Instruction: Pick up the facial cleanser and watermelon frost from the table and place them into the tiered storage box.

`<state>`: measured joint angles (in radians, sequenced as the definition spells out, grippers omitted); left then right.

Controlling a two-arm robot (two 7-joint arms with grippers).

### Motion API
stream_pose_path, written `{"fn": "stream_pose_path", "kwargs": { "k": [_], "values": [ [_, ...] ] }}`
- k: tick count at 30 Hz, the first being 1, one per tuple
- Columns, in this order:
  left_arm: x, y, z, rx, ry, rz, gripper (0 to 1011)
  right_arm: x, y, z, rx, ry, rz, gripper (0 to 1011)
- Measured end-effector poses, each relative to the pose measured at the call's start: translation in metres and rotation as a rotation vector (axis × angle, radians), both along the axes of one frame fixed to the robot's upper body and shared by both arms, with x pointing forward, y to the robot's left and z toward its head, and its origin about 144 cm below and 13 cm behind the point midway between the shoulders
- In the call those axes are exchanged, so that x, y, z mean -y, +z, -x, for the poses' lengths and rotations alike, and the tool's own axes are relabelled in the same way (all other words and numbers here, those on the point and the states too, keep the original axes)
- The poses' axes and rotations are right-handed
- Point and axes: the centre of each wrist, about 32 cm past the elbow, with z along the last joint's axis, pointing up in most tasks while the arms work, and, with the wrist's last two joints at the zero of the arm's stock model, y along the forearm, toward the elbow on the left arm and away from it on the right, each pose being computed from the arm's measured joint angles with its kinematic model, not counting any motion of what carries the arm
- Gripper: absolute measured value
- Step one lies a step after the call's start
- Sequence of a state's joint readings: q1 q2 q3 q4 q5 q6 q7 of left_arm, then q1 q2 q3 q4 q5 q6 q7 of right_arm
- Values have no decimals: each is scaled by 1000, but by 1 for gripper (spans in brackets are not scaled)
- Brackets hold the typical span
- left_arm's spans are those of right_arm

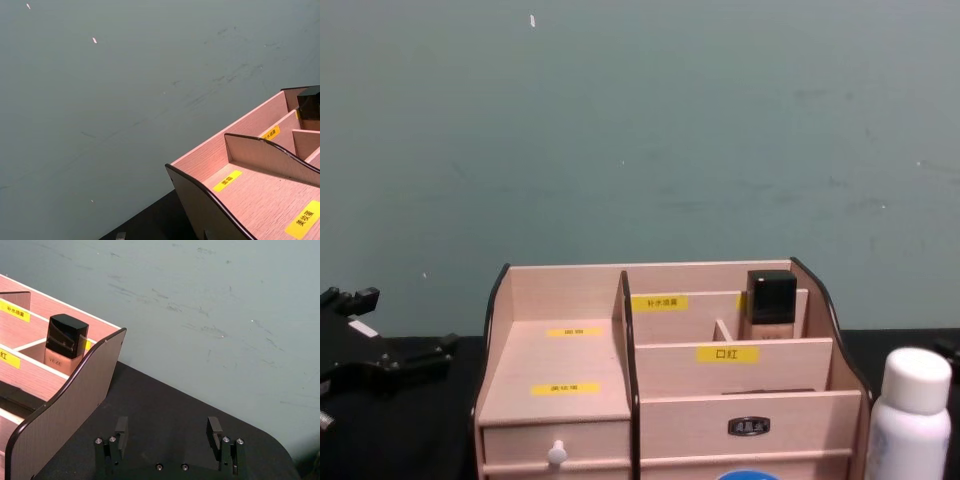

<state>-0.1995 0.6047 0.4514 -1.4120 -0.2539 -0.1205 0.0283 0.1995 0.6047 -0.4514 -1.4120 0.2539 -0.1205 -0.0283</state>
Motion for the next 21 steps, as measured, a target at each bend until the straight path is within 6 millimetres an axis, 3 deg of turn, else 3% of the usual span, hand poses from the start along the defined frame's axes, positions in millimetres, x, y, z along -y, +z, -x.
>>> {"fn": "stream_pose_path", "kwargs": {
  "k": [21],
  "values": [
    [0,0,0,0,0,0,1010,0,0,0,0,0,0,1002]
  ]
}}
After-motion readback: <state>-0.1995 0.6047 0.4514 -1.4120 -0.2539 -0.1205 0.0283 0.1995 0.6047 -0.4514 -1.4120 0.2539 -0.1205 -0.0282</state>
